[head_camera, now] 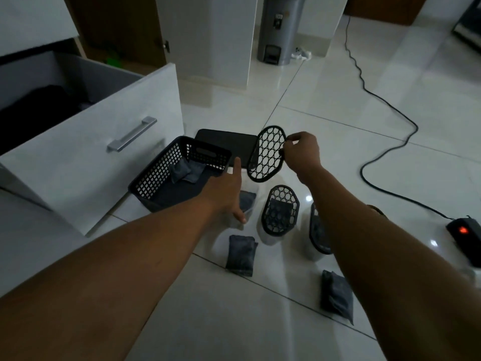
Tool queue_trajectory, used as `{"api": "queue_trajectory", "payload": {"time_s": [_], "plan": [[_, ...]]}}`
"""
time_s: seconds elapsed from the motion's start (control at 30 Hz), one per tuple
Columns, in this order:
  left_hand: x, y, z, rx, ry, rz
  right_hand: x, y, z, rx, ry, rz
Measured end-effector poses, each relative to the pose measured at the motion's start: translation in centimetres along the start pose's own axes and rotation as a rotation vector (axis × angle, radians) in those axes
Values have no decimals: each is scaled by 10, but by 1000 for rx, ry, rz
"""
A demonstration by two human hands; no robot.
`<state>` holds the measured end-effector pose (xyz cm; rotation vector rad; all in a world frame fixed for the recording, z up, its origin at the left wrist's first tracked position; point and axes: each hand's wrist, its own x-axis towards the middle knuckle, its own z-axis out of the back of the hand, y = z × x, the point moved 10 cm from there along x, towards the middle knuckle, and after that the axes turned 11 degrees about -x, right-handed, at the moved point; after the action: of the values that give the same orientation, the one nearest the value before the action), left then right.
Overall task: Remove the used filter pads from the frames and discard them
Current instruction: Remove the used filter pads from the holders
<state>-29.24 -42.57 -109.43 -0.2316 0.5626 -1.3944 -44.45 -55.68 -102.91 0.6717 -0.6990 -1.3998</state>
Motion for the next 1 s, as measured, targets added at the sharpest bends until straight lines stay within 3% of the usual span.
{"api": "queue_trajectory", "payload": {"time_s": [0.1,0.27,0.87,1.0], "plan": [[-5,5,1,-83,20,34,-18,-21,-29,-19,137,-94],[-9,3,4,-172,76,97,-40,-29,-68,-208,284,-77],[1,13,2,-78,42,77,-59,-17,-92,-616,353,87],[-2,9,1,17,117,89,-61,-15,-91,-742,376,140]]}}
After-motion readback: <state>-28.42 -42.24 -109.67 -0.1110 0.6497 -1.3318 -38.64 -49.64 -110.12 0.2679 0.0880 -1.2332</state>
